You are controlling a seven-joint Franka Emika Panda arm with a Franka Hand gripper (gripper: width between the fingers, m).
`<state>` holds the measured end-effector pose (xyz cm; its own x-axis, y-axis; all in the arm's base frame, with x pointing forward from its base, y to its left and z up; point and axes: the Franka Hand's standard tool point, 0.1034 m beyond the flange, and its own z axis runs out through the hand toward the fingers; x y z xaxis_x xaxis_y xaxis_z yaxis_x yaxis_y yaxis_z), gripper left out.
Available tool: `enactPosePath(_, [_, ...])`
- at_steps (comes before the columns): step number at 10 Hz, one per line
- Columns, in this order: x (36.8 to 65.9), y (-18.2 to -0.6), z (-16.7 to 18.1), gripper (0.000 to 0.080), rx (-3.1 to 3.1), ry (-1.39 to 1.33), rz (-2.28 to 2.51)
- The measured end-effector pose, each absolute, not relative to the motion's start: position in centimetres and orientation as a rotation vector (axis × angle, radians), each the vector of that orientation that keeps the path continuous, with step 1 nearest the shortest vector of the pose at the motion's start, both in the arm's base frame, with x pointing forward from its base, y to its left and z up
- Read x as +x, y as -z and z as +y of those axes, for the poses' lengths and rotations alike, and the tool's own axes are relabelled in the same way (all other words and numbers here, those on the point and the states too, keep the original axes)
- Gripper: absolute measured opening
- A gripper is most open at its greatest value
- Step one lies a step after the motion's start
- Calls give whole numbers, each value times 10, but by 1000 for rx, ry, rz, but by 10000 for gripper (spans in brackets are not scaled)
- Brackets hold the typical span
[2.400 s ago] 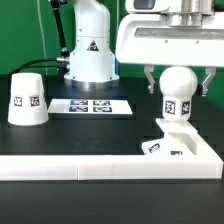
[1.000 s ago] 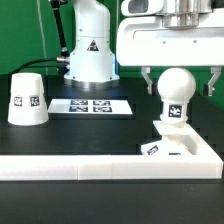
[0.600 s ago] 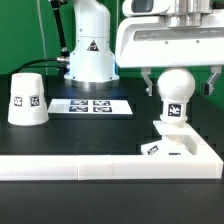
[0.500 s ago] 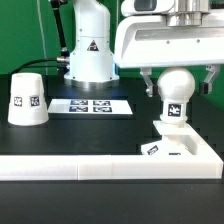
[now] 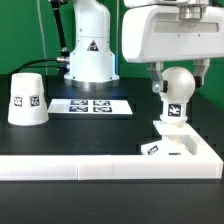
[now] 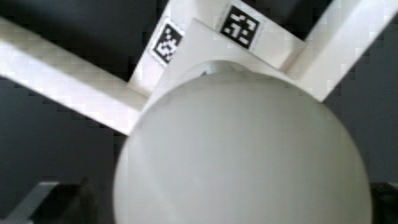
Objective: Assemble lamp
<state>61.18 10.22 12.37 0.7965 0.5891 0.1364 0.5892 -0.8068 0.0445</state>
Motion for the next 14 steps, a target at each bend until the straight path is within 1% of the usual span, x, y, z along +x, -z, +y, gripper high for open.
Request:
enactPosePath(2, [612,-123,100,698,-2945,224,-1104])
enactPosePath(6, [611,-120,100,698,-2679,232,-1791])
enactPosePath(9, [610,-119,100,698,-2506,193,-2092])
enactPosePath(11, [611,-119,99,698,-2379,168,-2271])
enactPosePath(14, [613,-118,100,698,-2318,150,-2347])
